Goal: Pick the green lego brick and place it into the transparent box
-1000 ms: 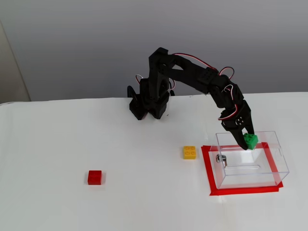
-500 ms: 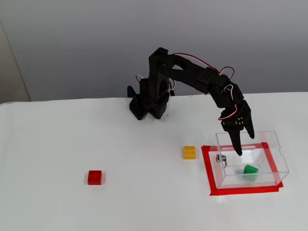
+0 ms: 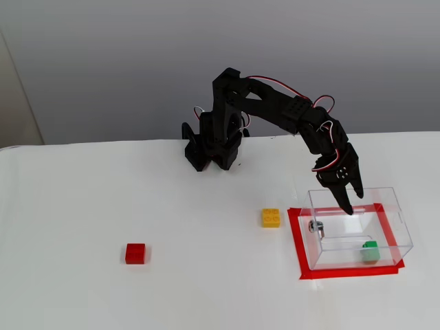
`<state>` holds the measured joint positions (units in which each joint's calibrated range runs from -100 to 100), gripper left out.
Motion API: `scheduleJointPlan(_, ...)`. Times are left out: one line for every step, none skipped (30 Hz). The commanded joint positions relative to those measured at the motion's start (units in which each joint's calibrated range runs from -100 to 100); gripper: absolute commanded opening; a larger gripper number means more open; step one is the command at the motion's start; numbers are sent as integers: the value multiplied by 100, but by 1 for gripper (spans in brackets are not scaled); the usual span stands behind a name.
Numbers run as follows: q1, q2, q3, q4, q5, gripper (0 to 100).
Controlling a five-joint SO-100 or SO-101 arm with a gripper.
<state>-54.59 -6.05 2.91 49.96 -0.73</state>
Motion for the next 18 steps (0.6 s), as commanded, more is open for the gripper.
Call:
scheduleJointPlan(73, -138, -183, 35, 42, 6)
scheduleJointPlan(95, -138, -183, 113, 42, 4)
scheduleJointPlan(103, -138, -201, 183, 42, 2)
scheduleJointPlan(110, -146, -201, 261, 42, 2)
scheduleJointPlan(117, -163, -192, 357, 42, 2)
scheduleJointPlan(132, -223, -183, 444, 42, 2)
scheduleJointPlan(147, -308, -174, 548, 42, 2)
scheduleJointPlan(154, -384, -174, 627, 42, 2)
scheduleJointPlan(214, -460, -174, 714, 42, 2)
scheduleJointPlan(302, -537, -165, 809, 42, 2)
scheduleJointPlan(391, -630, -165, 905, 42, 2)
scheduleJointPlan(472, -715, -165, 992, 42, 2)
scheduleJointPlan(576, -825, -165, 1097, 42, 2)
scheduleJointPlan(672, -944, -165, 1192, 42, 2)
scheduleJointPlan(783, -1071, -110, 1262, 42, 2)
scheduleJointPlan(894, -1190, -38, 1297, 42, 2)
scheduleJointPlan(1012, -1334, 61, 1314, 42, 2)
scheduleJointPlan(1138, -1512, 197, 1314, 42, 2)
